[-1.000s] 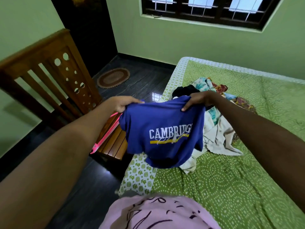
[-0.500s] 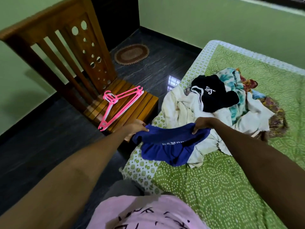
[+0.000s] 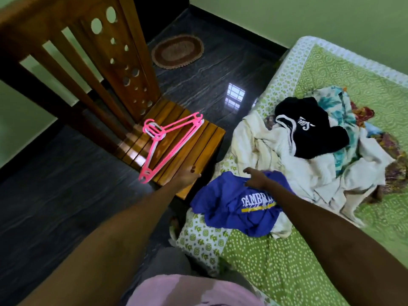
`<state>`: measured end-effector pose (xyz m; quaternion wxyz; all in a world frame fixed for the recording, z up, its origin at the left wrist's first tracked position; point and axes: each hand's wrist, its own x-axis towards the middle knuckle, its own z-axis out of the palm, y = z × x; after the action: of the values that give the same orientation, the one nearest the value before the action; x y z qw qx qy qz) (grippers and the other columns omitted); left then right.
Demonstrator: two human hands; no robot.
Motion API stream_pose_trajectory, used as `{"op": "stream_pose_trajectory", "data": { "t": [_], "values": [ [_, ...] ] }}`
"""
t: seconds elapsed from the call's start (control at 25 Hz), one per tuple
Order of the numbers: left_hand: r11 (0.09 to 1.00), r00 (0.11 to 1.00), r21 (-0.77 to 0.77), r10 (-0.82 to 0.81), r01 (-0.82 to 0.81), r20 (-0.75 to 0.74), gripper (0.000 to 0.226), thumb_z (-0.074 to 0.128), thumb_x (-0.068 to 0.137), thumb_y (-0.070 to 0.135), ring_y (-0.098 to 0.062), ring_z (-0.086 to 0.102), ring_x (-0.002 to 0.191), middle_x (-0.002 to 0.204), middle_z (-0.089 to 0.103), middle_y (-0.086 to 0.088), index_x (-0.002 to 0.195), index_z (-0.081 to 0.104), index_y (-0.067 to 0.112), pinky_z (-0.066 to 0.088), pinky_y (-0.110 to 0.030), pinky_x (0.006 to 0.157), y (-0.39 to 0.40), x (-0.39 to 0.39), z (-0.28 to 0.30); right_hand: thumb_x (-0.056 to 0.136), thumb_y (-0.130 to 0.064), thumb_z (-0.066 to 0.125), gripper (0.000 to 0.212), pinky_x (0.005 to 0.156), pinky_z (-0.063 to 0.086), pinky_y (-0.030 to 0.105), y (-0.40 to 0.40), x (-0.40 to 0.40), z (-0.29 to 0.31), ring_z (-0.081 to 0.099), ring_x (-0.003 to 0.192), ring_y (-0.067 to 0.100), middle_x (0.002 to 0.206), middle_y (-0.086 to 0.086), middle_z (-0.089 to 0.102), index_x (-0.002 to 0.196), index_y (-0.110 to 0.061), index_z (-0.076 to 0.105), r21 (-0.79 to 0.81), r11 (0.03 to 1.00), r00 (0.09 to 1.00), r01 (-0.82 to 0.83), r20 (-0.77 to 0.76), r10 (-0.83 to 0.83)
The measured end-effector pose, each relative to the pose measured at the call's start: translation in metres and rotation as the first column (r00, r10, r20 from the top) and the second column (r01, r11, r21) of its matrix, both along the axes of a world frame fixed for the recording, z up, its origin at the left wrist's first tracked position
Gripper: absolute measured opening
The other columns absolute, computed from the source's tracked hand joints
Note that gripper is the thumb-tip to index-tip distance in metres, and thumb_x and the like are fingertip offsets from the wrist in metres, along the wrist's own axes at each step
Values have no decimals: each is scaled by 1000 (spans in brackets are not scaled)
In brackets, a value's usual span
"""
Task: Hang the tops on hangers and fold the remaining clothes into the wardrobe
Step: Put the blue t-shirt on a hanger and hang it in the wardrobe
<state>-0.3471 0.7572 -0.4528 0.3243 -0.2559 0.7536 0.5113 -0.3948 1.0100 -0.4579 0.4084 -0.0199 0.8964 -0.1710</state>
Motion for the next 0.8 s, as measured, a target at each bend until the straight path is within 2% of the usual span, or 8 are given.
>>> {"op": "stream_pose_trajectory", "data": {
  "t": [0.16, 0.24, 0.32, 0.44, 0.56, 0.64, 0.72, 0.8],
  "values": [
    [984, 989, -98, 147, -149, -29, 47, 53, 92, 2, -21, 54, 92, 120, 53, -11, 137, 40, 1, 41, -8, 58, -61, -9, -29, 82, -1, 64, 56, 100, 29, 25, -101, -14, -31, 40, 129, 31, 138, 23, 40, 134, 2, 43, -132, 988, 996, -83, 9, 85],
    [964, 978, -166, 198, -207, -67, 44, 51, 91, 0, -28, 56, 104, 126, 55, -18, 134, 44, -1, 44, -17, 71, -91, -14, -47, 79, 0, 66, 51, 96, 32, 25, -152, -22, -48, 45, 123, 33, 132, 25, 44, 128, 1, 50, -195, 979, 998, -63, 5, 65],
    [942, 973, -243, 216, -231, -86, 42, 51, 91, 1, -31, 53, 117, 128, 55, -18, 133, 46, -2, 39, -21, 84, -123, -22, -70, 80, 0, 65, 43, 90, 34, 25, -201, -33, -66, 49, 119, 31, 129, 22, 50, 122, 0, 55, -225, 974, 999, -25, 26, 32],
    [912, 969, -328, 220, -245, -111, 41, 50, 91, 2, -34, 53, 115, 126, 53, -19, 131, 48, 1, 41, -31, 93, -166, -42, -108, 83, -2, 61, 31, 76, 33, 22, -265, -50, -99, 54, 112, 26, 120, 14, 59, 114, 0, 61, -287, 945, 988, 156, 59, -146],
    [888, 976, -411, 163, -208, -141, 36, 53, 91, 9, -37, 56, 110, 120, 56, -19, 127, 51, 5, 47, -41, 88, -192, -57, -141, 88, -21, 61, 21, 78, 41, 24, -303, -62, -134, 57, 94, 21, 101, 10, 60, 105, -9, 60, -254, 838, 875, 484, 129, -466],
    [878, 978, -445, 104, -175, -180, 35, 57, 88, 10, -35, 57, 107, 117, 59, -18, 123, 54, 5, 46, -40, 85, -201, -62, -163, 89, -33, 59, 24, 82, 52, 36, -316, -67, -160, 62, 87, 24, 92, 11, 62, 88, -9, 57, -199, 754, 778, 626, 220, -589],
    [873, 973, -447, 114, -195, -203, 27, 58, 88, 8, -33, 59, 105, 111, 61, -17, 115, 57, 4, 46, -38, 82, -201, -65, -176, 92, -33, 57, 31, 73, 57, 41, -321, -72, -172, 65, 72, 26, 79, 14, 63, 75, -7, 56, -152, 704, 711, 693, 300, -636],
    [850, 962, -473, 125, -231, -244, 24, 57, 89, 6, -31, 57, 106, 111, 60, -17, 113, 57, 2, 46, -36, 84, -197, -64, -182, 93, -30, 57, 33, 57, 56, 33, -322, -75, -175, 61, 59, 21, 71, 13, 61, 73, -5, 55, -132, 654, 649, 745, 370, -665]
  ]
}}
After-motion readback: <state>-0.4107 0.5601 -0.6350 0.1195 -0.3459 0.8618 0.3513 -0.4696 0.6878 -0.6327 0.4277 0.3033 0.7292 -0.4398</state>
